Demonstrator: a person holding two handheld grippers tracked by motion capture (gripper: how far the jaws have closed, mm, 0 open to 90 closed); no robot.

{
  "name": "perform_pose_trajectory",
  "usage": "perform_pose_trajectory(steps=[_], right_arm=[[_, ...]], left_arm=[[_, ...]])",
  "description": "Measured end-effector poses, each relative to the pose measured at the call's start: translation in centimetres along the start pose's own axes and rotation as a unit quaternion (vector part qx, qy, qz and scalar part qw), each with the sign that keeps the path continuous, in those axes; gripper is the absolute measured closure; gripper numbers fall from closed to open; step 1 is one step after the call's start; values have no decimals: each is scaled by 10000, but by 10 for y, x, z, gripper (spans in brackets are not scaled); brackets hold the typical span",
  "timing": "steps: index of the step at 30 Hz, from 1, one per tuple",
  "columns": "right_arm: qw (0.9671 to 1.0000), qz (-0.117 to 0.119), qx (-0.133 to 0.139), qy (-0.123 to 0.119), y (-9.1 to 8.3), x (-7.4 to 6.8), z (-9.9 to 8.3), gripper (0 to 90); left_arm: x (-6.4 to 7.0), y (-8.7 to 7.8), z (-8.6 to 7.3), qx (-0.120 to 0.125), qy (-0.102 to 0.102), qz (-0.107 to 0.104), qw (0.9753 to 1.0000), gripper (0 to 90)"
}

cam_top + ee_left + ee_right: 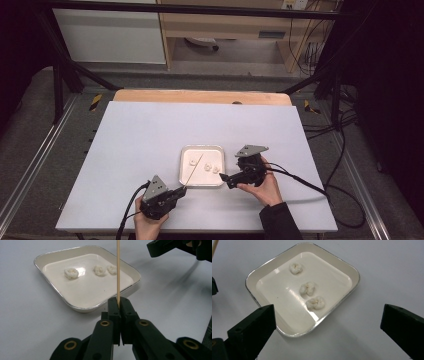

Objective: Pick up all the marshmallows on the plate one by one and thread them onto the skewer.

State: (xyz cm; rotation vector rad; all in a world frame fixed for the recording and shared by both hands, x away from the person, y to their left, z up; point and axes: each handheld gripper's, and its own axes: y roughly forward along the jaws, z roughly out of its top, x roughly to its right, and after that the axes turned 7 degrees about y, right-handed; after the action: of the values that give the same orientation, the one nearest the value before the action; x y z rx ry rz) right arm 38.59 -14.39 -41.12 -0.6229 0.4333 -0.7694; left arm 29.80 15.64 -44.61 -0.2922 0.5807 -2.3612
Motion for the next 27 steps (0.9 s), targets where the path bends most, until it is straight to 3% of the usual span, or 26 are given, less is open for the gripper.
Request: perform_pose_trajectory(steps=[13,21,22,27], right_arm=[[9999,91,112,-2,22,-9,15,47],[9991,334,-63,-253,41,-14,16,159],[9987,415,-129,-257,47,-13,15,216],[9981,465,-262,-312,54,-12,13,331]], left_arm=[[1,-1,-7,-43,19,-48,10000,881],[2,0,-8,-20,-16,-44,10000,881],[1,0,-9,-25,-18,-37,10000,881],[1,1,-9,-33,-17,-43,10000,881]])
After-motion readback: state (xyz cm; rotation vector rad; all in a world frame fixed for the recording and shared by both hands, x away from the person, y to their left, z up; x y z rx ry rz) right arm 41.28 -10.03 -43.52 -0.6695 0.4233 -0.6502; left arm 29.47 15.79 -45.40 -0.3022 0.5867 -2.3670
